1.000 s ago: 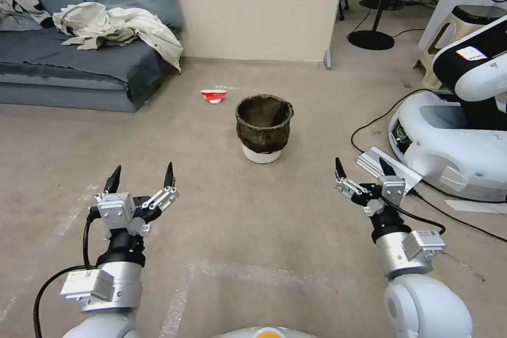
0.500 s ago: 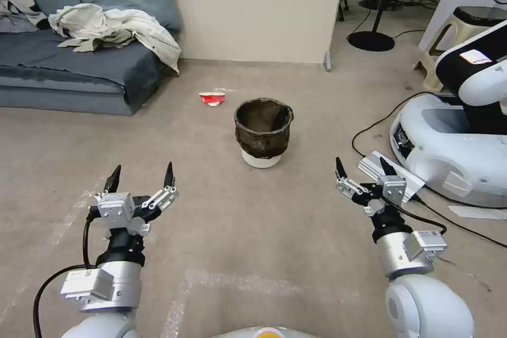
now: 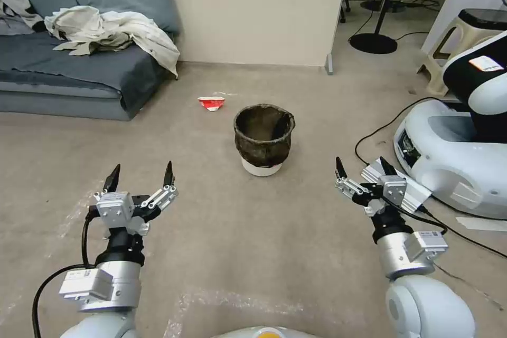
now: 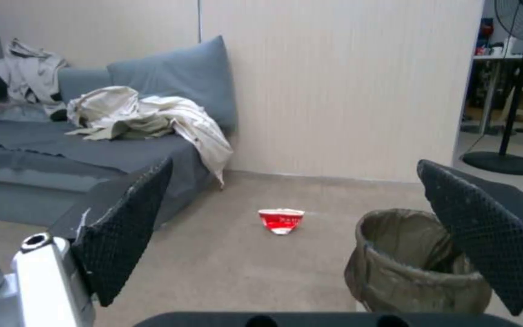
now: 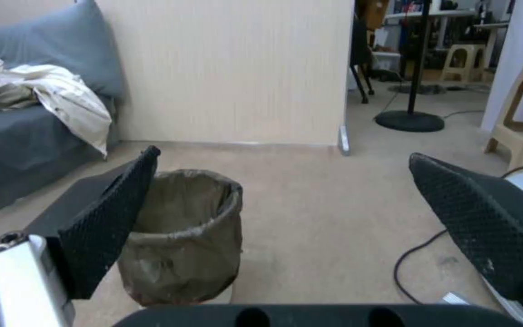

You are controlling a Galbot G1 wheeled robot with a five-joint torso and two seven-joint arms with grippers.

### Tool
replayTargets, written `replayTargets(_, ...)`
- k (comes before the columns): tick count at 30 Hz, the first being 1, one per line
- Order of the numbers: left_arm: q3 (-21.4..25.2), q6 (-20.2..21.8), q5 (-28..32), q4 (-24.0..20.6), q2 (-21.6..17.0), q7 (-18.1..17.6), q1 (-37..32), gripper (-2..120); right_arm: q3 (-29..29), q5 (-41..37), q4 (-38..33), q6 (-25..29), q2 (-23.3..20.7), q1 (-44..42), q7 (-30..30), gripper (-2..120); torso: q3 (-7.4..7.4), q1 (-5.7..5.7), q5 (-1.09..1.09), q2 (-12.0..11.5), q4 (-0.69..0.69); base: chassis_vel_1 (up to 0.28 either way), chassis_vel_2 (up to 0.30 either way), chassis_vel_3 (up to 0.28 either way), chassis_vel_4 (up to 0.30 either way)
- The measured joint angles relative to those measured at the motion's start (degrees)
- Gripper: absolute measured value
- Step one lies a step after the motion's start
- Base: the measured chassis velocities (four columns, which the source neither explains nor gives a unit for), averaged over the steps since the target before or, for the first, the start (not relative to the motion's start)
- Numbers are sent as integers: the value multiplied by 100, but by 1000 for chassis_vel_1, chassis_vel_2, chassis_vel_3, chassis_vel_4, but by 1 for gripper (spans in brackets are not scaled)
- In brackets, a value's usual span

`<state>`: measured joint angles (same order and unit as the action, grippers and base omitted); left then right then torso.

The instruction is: Pick up the trash can from the floor.

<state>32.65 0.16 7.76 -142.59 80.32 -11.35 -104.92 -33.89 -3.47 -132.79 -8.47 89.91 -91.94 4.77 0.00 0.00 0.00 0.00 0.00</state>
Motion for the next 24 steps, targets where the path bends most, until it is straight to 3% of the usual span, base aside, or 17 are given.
replayTargets(24,-20,1,4,-18,-13,0,-10,100,5,16,27,49,15,2,23,100,0,0,-1,0,-1,-122,120,123,-120)
